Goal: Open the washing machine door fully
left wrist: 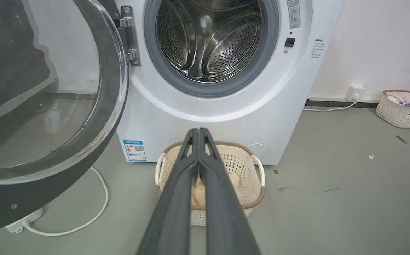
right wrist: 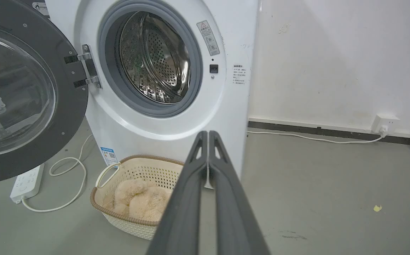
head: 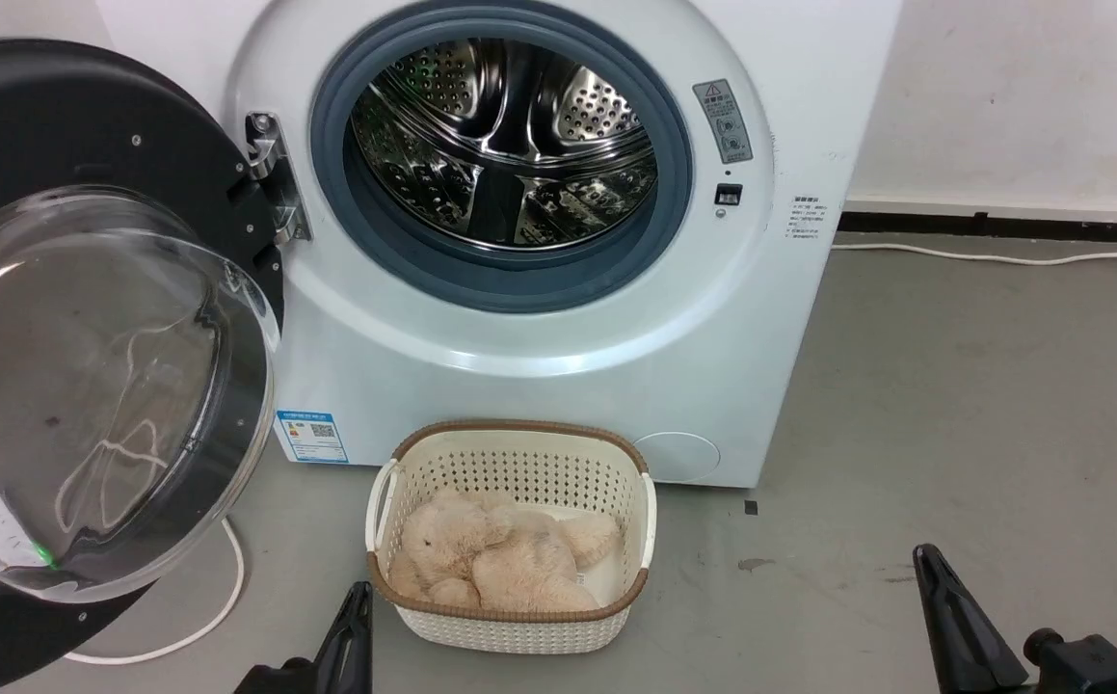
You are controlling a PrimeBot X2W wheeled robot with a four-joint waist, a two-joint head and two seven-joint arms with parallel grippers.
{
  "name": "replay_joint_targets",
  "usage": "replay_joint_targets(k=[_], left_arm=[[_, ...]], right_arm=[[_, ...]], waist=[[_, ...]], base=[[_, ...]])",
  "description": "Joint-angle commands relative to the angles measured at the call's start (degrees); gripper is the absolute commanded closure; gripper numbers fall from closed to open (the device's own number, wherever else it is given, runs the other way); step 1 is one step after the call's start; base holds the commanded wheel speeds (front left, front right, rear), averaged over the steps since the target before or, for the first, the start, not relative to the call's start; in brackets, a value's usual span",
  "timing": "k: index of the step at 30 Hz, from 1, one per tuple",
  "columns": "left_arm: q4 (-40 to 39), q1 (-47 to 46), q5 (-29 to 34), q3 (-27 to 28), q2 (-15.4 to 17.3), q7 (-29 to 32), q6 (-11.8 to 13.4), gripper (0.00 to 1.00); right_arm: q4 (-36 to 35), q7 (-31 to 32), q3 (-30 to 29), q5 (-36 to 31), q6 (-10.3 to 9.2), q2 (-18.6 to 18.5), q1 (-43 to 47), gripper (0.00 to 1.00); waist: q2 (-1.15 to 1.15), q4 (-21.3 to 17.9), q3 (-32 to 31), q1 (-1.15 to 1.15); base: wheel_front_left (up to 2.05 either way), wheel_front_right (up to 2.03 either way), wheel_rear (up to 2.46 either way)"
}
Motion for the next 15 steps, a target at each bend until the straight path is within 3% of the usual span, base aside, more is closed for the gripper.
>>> replay_joint_targets(k=[1,15], left_arm=[[-0.2,-0.6,0.7,0.5,-0.4,0.3,-0.2,1.00],[-0.6,-1.5,2.3,2.4,-1.4,1.8,-1.4,1.00]], right_arm=[[0.0,0.3,0.1,-0.4,0.00,0.0,-0.7,1.00],[0.0,1.9,0.2,-0.9,0.01,0.0,-1.7,1.00]], waist=[[0.00,0.0,0.0,0.00],[0.00,-0.1,0.4,0.00]], base=[[0.00,0.00,0.00],[0.00,0.00,0.00]])
